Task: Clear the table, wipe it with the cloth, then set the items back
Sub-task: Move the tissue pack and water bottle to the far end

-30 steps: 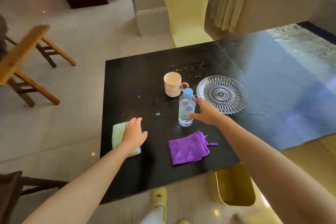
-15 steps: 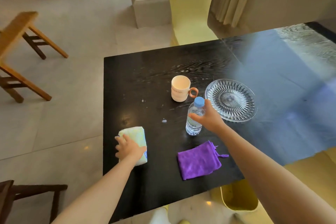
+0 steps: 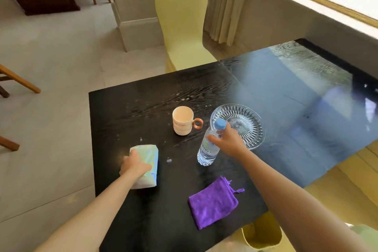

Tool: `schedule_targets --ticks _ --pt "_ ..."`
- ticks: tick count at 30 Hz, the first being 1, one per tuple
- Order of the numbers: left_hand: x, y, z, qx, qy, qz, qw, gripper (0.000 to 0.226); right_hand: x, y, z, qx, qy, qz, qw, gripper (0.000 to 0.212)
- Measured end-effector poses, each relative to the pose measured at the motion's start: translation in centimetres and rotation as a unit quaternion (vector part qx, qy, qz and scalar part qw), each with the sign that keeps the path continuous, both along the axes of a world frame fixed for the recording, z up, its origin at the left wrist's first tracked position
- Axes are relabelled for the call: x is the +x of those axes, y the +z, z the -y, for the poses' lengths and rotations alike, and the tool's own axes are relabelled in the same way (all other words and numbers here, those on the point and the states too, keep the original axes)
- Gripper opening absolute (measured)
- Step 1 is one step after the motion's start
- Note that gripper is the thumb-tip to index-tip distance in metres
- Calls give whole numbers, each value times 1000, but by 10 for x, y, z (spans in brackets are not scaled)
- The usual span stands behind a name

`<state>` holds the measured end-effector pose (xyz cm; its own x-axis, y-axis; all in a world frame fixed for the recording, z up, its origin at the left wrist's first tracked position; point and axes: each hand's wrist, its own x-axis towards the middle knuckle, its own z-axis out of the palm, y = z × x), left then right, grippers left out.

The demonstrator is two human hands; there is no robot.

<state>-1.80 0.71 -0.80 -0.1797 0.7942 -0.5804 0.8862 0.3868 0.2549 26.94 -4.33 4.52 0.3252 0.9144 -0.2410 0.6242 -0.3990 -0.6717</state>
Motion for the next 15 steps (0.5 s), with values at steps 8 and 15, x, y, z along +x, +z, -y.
schedule_targets --ticks 8,15 --pt "73 87 -36 60 -136 76 986 85 55 55 -4 51 -17 36 998 50" --pt "163 117 -12 106 -209 122 964 84 120 91 24 64 -25 37 997 53"
